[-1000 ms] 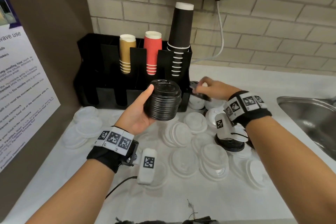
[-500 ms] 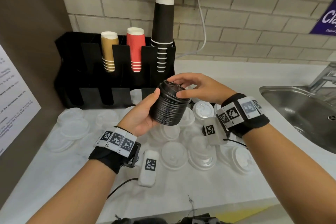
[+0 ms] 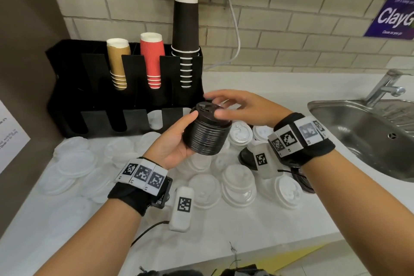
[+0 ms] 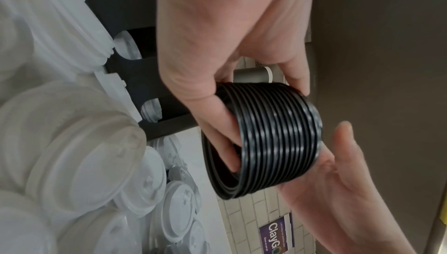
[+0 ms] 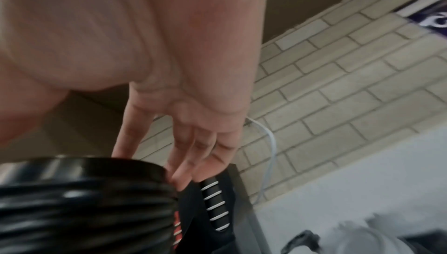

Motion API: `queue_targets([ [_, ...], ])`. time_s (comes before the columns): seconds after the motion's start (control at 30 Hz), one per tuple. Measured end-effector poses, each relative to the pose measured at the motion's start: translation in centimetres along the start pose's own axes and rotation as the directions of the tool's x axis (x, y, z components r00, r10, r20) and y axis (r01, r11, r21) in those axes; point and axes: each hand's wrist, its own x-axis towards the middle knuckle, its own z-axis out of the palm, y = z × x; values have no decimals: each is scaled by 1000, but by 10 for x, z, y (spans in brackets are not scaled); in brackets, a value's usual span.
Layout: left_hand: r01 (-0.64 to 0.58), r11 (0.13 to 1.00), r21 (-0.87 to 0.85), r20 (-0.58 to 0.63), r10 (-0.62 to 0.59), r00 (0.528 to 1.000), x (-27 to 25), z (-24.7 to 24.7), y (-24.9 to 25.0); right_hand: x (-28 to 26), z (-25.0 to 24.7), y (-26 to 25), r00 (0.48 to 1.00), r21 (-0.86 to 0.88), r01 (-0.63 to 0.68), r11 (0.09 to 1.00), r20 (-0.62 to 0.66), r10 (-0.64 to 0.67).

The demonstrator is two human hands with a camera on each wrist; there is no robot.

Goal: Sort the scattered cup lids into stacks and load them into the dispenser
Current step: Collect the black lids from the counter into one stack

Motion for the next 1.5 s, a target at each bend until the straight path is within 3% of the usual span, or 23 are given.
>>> queue_targets([
  [0.07,-4,999,-39,-18,4,1000,0,-2,2,-2,-11,10,990,-49,-100,994,-109,94],
  [0.1,-8,998,-58,-25,6,1000,0,-3,4,-3,-17,17,976,-159,-197,968,-125,178],
  [0.17,-15,996,-85,-35,12,999,-1,-6,7,-5,-24,33,914,-509,-364,780,-35,405],
  [0.23,-26,996,-88,-35,23,999,-3,-8,9,-7,-20,47,798,-725,-385,572,51,601],
  [0.33,-38,996,-86,-34,36,999,-5,-9,11,-11,-6,56,682,-771,-432,467,60,729],
  [0.43,-39,995,-92,-51,35,998,-6,-9,11,-12,0,59,646,-768,-508,390,-40,762],
  [0.5,-41,994,-102,-54,36,998,-6,-9,11,-15,-2,60,638,-755,-542,370,-83,765],
  [0.57,-46,993,-108,-54,40,998,-6,-9,11,-19,-6,64,659,-716,-564,411,-91,747],
  [0.77,-42,994,-101,-48,37,998,-8,-9,11,-29,-4,77,823,-715,-469,518,-141,551],
  [0.83,-42,994,-97,-48,37,998,-9,-9,11,-28,-3,77,854,-707,-405,579,-66,517],
  [0.9,-42,995,-93,-52,37,998,-9,-9,11,-24,0,75,811,-784,-351,512,19,585],
  [1.0,-35,995,-90,-41,31,999,-10,-7,10,-19,7,75,723,-909,-278,309,14,690],
  [1.13,-31,995,-98,-44,27,999,-13,-6,10,-15,9,81,701,-914,-325,243,-60,711],
  [1.23,-33,995,-92,-52,29,998,-15,-8,11,-13,9,88,678,-887,-396,239,-107,727],
  [1.37,-37,995,-89,-60,31,998,-17,-10,12,-11,6,88,691,-907,-330,260,-45,722],
  [1.43,-41,995,-92,-63,35,997,-18,-12,13,-11,0,81,719,-894,-304,328,11,695],
  [1.5,-44,995,-90,-67,38,997,-18,-13,13,-12,-12,72,753,-799,-361,481,54,655],
])
